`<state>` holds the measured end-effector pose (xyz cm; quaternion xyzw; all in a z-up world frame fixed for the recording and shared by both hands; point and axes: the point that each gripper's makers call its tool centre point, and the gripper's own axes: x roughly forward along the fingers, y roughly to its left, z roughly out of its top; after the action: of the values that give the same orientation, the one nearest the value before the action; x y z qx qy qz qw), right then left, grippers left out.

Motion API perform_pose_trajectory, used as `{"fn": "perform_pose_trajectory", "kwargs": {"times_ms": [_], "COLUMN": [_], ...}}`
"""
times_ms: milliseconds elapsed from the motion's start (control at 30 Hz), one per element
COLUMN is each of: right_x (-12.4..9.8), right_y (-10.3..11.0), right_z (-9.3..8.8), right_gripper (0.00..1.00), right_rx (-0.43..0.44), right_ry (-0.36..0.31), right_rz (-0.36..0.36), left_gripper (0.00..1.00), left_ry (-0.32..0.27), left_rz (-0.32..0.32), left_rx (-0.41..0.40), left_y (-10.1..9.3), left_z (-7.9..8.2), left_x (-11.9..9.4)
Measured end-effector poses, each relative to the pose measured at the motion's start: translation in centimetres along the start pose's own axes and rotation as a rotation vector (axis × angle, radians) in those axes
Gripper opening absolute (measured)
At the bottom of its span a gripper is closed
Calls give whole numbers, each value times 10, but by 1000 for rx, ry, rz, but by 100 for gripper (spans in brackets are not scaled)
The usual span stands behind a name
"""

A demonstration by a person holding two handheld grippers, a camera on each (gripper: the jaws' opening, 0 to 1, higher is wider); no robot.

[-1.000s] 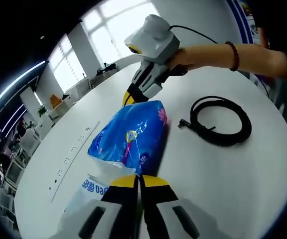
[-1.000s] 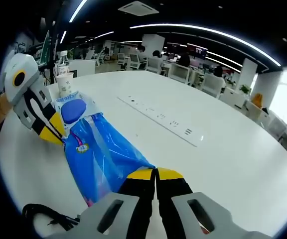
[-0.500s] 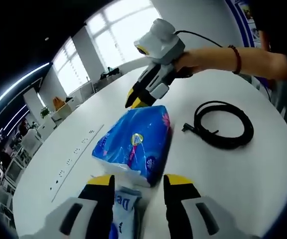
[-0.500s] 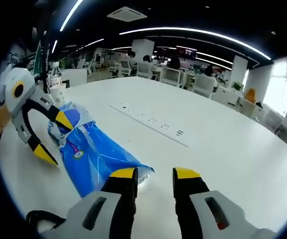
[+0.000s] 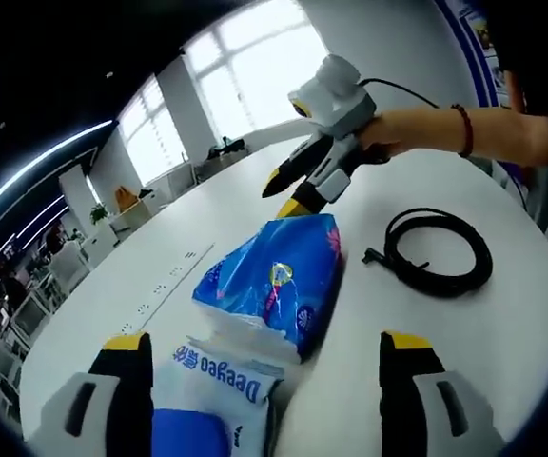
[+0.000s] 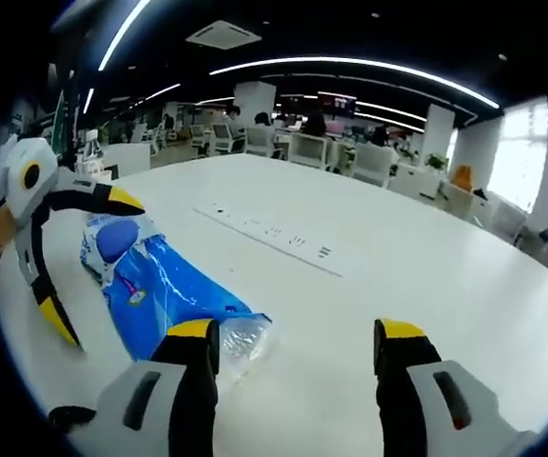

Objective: Arrange the tabletop items into an orderly group along one side of the table until the central work area is clear of visible clutter.

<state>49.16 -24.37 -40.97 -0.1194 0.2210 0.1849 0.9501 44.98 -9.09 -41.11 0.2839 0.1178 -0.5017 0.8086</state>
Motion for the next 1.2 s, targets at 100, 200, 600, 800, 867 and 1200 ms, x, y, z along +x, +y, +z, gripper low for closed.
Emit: {"fn": "perform_pose_trajectory", "kwargs": {"times_ms": [100,200,600,800,867,1200], "right_x": [-4,-6,-15,-12,-11,-16], "right_y": [2,3,7,0,-2,-4], "right_z": [-2,-4,-4,-4,-5,-2], "right_gripper": [71,77,82,83,84,82], "right_rx": [19,34,61,82,104,102], "right_ry": [-9,-11,-25,-19,-12,-11], "right_rz": [12,13,13,0,5,-3], "left_gripper": [100,100,100,100,100,99], "left_ry": [14,11,-127,-144,-126,-71], "left_rz": [8,3,83,105,112,108], "left_rx": [28,28,21,-4,-5,-45], "left_y": [1,0,8,6,5,3], "left_z": [-4,-2,34,25,18,-10], "left_x": [-4,-10,-56,-89,-95,-103]}}
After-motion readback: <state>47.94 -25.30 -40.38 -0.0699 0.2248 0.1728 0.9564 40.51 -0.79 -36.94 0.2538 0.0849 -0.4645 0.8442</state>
